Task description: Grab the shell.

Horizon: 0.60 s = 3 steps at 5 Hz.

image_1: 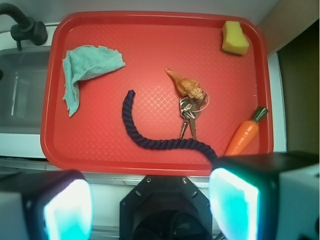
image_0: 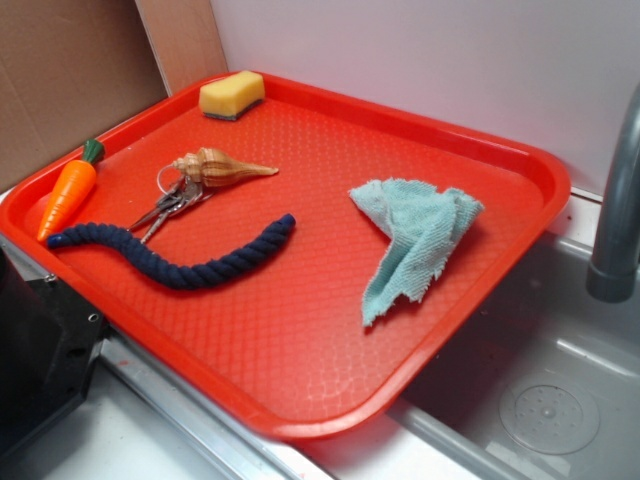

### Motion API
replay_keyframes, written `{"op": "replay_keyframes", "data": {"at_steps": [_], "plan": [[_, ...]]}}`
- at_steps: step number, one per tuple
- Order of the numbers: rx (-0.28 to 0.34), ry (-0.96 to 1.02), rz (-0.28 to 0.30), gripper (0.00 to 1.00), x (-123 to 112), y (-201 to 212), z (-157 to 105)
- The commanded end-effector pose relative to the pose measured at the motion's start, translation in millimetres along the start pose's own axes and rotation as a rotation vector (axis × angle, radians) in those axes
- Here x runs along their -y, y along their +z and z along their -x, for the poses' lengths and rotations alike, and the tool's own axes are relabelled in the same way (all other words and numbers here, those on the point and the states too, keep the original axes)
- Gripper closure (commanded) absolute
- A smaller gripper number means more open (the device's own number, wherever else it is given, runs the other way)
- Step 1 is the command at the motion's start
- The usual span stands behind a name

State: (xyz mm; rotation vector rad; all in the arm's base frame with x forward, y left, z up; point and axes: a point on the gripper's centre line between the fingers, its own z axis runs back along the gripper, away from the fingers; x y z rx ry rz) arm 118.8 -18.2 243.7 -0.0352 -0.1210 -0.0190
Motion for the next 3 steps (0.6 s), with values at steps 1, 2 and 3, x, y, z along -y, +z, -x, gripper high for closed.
{"op": "replay_keyframes", "data": {"at_steps": [1,2,3], "plan": [[0.0,0.0,0.0,0.0,0,0,0],[0.007,-0.04,-0.001,0.0,-5,-8,-11],[0.041,-0.084,-0.004,0.0,-9,-15,-18]]}}
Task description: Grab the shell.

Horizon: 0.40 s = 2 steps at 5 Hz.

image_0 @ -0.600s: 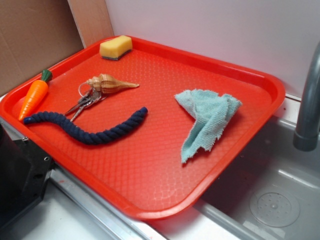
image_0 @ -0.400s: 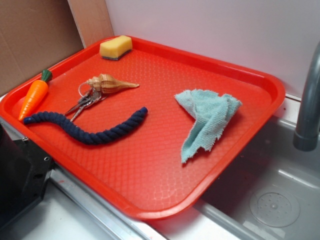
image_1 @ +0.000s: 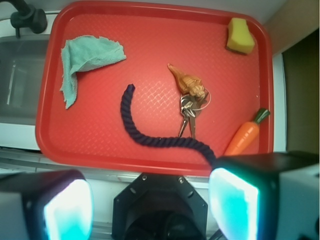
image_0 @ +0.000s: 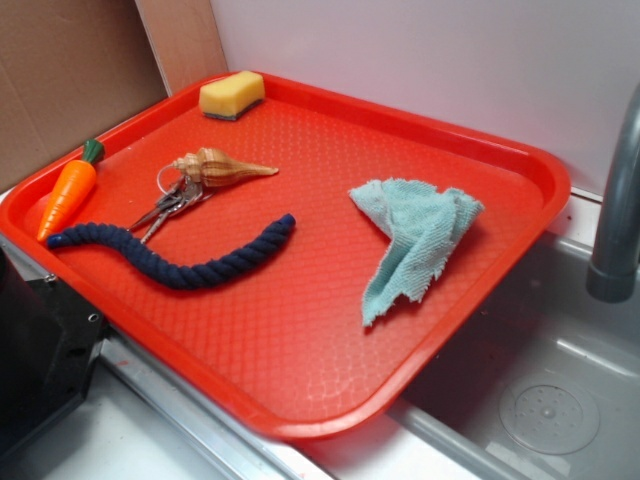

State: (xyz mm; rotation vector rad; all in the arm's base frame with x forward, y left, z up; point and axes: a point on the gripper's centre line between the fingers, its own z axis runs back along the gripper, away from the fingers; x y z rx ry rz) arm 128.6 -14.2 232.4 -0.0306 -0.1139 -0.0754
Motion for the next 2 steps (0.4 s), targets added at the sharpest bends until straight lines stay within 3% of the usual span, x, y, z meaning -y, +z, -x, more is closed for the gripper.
{"op": "replay_keyframes", "data": {"at_steps": [1,2], "plan": [[0.11,-0.06,-0.033,0.0,-17,-13,-19],[0.147,-0.099,-0.047,0.0,-29,-31,-29]]}}
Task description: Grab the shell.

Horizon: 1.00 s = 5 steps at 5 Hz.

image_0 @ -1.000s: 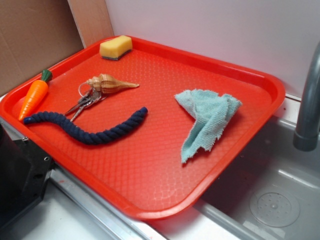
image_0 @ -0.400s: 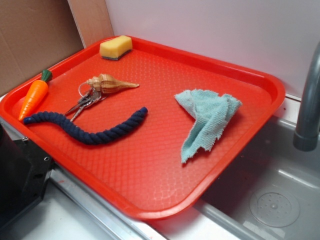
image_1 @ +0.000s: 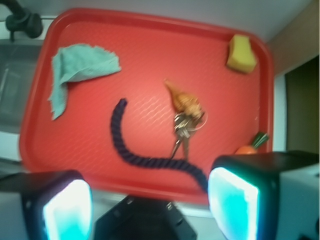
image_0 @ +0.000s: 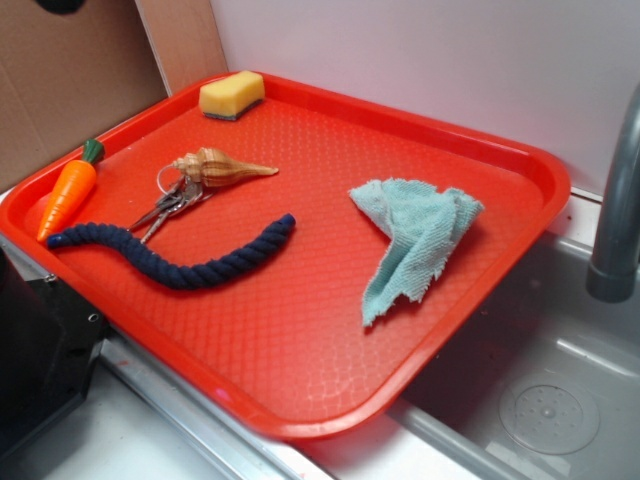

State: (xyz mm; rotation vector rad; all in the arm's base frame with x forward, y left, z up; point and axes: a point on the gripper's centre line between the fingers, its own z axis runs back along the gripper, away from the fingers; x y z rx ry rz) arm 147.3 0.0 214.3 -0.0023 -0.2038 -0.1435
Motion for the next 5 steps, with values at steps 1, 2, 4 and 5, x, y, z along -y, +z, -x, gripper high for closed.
{"op": "replay_keyframes", "data": {"at_steps": [1,2,4,5], "plan": [[0.081,-0.05,-0.033,0.0,-26,-35,-20],[0.086,-0.071,-0.049,0.0,-29,-59,-29],[0.059,-0.104,-0.067,0.0,-35,-107,-43],[0.028,-0.09,-0.089,0.0,-43,-132,-49]]}}
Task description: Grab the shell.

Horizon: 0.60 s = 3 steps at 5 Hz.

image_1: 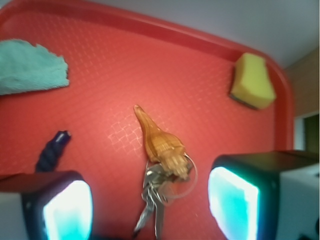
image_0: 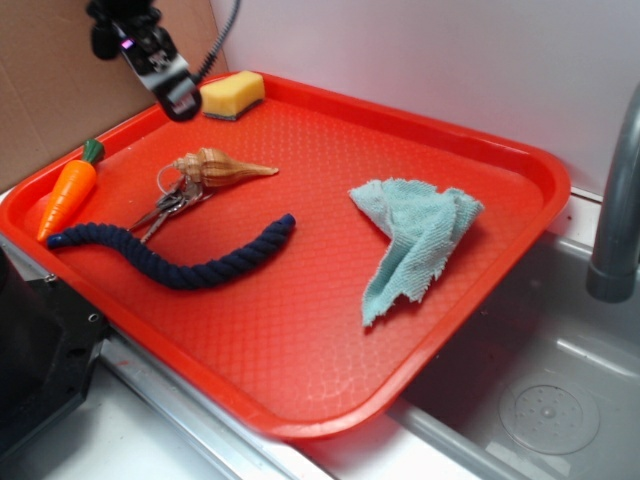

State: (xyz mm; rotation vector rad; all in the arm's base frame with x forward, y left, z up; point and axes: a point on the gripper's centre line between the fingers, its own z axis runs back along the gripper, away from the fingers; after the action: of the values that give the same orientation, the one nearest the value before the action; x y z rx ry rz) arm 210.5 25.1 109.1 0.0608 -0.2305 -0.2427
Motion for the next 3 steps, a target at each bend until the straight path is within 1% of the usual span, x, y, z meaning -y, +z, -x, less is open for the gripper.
{"op": "replay_keyframes", "data": {"at_steps": [1,3], "plan": [[-0.026,0.028,-0.074,0.0,-18,-34,-12],[-0.102,0.018,-0.12,0.0,-27,-69,-5]]}}
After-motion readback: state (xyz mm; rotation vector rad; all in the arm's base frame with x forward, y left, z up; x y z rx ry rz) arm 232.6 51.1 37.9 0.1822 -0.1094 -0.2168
